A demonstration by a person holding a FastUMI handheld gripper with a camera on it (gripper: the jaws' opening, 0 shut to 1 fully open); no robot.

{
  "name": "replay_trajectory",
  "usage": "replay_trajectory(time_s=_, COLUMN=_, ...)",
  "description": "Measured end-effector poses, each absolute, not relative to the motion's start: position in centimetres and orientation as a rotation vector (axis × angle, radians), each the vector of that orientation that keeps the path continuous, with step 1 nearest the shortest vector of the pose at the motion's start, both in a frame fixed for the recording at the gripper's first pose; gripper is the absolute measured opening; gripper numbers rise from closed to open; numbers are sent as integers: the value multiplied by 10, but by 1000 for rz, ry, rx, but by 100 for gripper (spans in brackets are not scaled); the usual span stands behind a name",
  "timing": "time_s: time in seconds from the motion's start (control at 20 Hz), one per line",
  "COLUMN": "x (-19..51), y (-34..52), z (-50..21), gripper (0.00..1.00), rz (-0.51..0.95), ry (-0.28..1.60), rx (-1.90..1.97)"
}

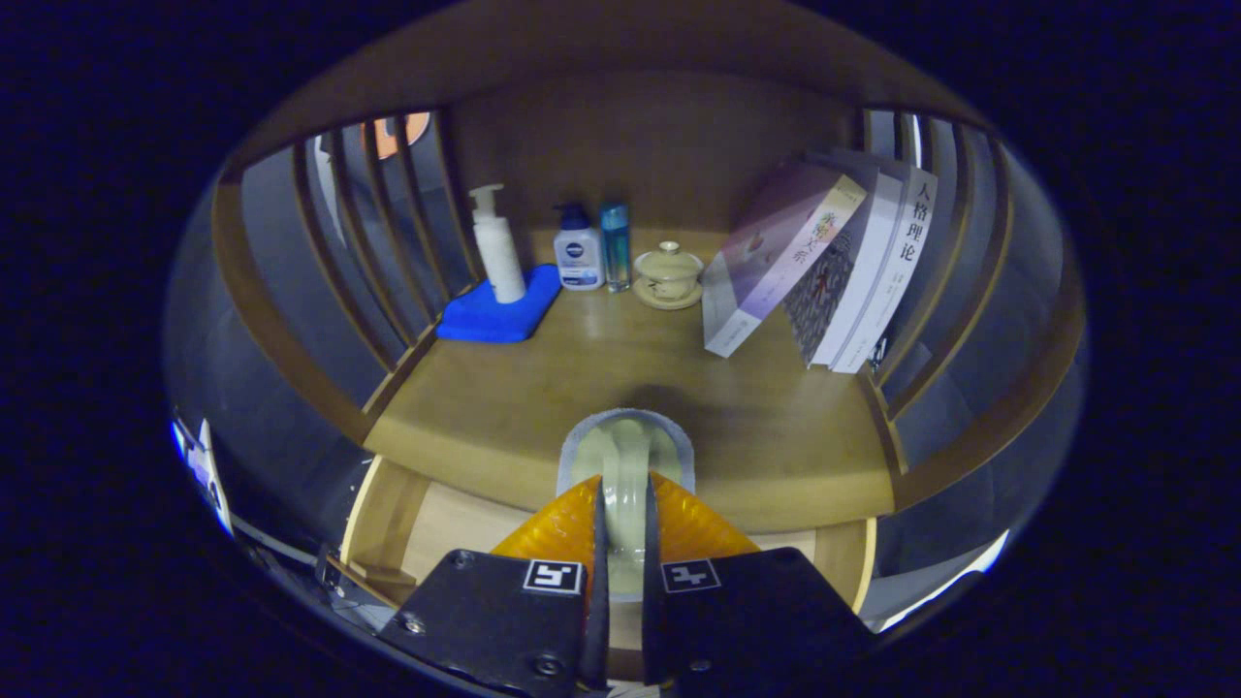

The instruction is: Pull open the drawer, take out the items inside it, and place them on the countertop above the cabinet.

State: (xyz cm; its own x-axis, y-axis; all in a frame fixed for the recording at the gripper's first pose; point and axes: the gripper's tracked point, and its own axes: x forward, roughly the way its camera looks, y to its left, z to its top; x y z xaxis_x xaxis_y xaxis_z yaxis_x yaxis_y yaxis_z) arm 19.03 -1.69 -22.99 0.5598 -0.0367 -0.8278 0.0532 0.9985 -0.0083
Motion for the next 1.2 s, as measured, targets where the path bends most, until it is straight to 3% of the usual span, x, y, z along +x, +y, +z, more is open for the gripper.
replay_trajectory(time_s=0.7, x=296, y=-35, z=-258, gripper=16, rz=-118, ry=1054, rx=26)
replay_trajectory(time_s=1.1, x=310, y=-33, z=-286, gripper=17, rz=-126, ry=1122, rx=101)
replay_trajectory(time_s=1.2, x=310, y=-30, z=-289, gripper=25, rz=-117, ry=1117, rx=130)
